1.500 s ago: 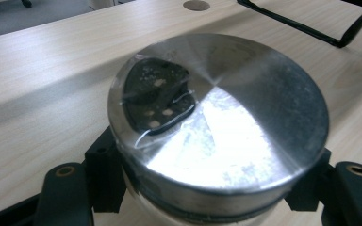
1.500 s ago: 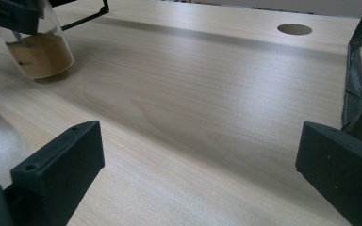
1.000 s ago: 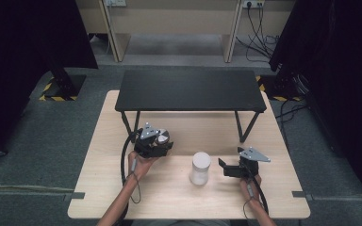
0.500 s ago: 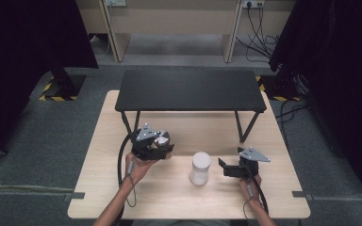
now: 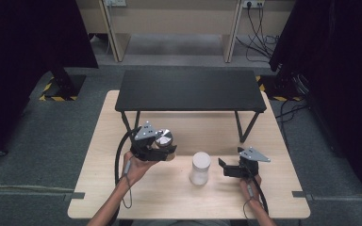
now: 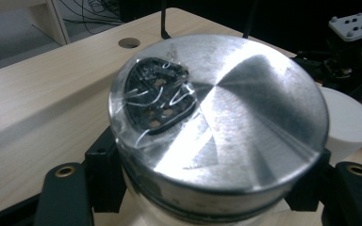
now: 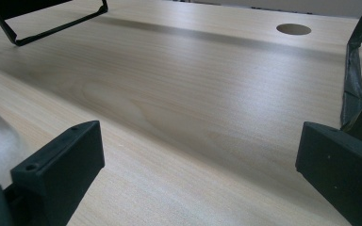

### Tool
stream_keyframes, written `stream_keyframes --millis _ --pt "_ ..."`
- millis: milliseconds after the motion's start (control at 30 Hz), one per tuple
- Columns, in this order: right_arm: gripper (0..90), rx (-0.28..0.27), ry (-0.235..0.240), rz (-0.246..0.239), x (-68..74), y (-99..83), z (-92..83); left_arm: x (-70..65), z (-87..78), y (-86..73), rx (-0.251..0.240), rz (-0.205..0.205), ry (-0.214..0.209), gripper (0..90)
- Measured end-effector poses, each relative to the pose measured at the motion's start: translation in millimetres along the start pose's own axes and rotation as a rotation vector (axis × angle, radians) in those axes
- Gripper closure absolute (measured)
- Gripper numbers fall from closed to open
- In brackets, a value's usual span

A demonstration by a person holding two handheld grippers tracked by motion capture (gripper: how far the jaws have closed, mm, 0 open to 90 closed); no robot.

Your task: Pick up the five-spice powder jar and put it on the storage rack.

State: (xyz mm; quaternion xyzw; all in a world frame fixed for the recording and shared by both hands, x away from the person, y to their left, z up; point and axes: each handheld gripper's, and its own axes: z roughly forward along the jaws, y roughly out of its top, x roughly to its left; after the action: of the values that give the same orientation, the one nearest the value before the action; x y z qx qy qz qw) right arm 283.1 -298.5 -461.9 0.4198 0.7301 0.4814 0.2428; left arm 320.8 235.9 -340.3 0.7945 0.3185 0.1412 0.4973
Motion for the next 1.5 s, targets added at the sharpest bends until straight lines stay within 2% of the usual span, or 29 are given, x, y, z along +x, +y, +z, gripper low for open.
stream_keyframes --millis 267,400,733,1000,1067,1167,1367,1500 --pt "1.8 0.000 0.000 0.001 0.0 0.0 0.0 3.4 -7.8 15.3 0.014 -0.014 0.002 30.6" --pt "1.8 0.000 -0.001 0.001 0.1 0.0 0.0 6.7 -15.0 28.2 0.027 -0.017 0.009 30.6" --pt "1.8 0.000 -0.001 0.000 0.1 0.0 0.0 15.5 -36.3 49.8 -0.018 -0.046 0.055 30.6" --pt "1.8 0.000 -0.001 0.000 0.3 0.0 0.0 16.4 -47.0 69.8 -0.034 -0.040 0.112 30.6" --pt "1.8 0.000 -0.001 0.000 0.2 0.1 0.0 18.2 -48.7 73.8 -0.040 -0.049 0.120 30.6" --pt "1.8 0.000 -0.001 -0.001 0.3 0.1 0.0 19.1 -50.8 85.6 -0.032 -0.045 0.148 30.6" --pt "1.8 0.001 -0.002 -0.001 0.4 0.1 0.0 23.6 -52.6 107.1 -0.028 -0.057 0.201 30.6" --pt "1.8 0.001 -0.001 -0.001 0.3 0.1 0.1 25.2 -48.0 120.8 -0.021 -0.063 0.241 30.6"
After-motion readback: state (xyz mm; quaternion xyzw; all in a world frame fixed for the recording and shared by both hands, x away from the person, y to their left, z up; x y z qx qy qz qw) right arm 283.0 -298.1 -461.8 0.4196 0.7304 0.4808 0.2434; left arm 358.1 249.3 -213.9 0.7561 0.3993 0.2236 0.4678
